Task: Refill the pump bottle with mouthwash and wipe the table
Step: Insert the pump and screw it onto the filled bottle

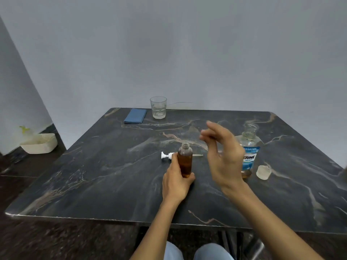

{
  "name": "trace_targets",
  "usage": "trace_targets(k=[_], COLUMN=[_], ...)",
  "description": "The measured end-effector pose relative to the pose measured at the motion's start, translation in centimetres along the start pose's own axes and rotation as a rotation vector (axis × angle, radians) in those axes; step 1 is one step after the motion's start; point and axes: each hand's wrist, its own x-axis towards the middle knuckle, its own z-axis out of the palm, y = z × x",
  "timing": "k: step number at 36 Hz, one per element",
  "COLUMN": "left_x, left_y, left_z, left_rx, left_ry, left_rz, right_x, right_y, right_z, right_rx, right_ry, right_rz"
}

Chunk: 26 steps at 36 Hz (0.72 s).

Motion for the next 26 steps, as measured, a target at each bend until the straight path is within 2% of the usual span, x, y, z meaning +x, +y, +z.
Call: trace_targets(k=[4,7,10,14,17,21,26], left_x=[0.0,0.0,0.0,-0.2,-0.1,-0.1,-0.2], left_y=[0.1,0.1,0.1,0.0,-0.1,-0.1,-0.1], left_z=[0.0,-0.1,0.0,0.1,0.1,0.0,-0.1], left_rx=[0.011,0.013,0.018,0.000,0.003,0.000,-0.004], left_ry=[0.029,0.048,0.070,0.082,0.089,0.083,0.075], left_rz=[-0.030,-0.053,-0.050,-0.035,-0.027,-0.025,-0.029], right_x=[0.8,1.0,0.8,-0.2,-0.6,-1.0,-1.4], right_y=[1.8,3.8,5.9,7.8,7.8,7.3,7.8], right_z=[2.5,4.3,5.3,6.1,6.7,7.6,7.9], right_rx=[-0.093,0.001,0.141,0.081,0.065,0.162,0.065], right_ry=[-0.219,-0.400,-0.580,-0.840,-0.975,-1.046,-1.089], right_rz=[0.199,0.481,0.636,0.662,0.654,0.735,0.696])
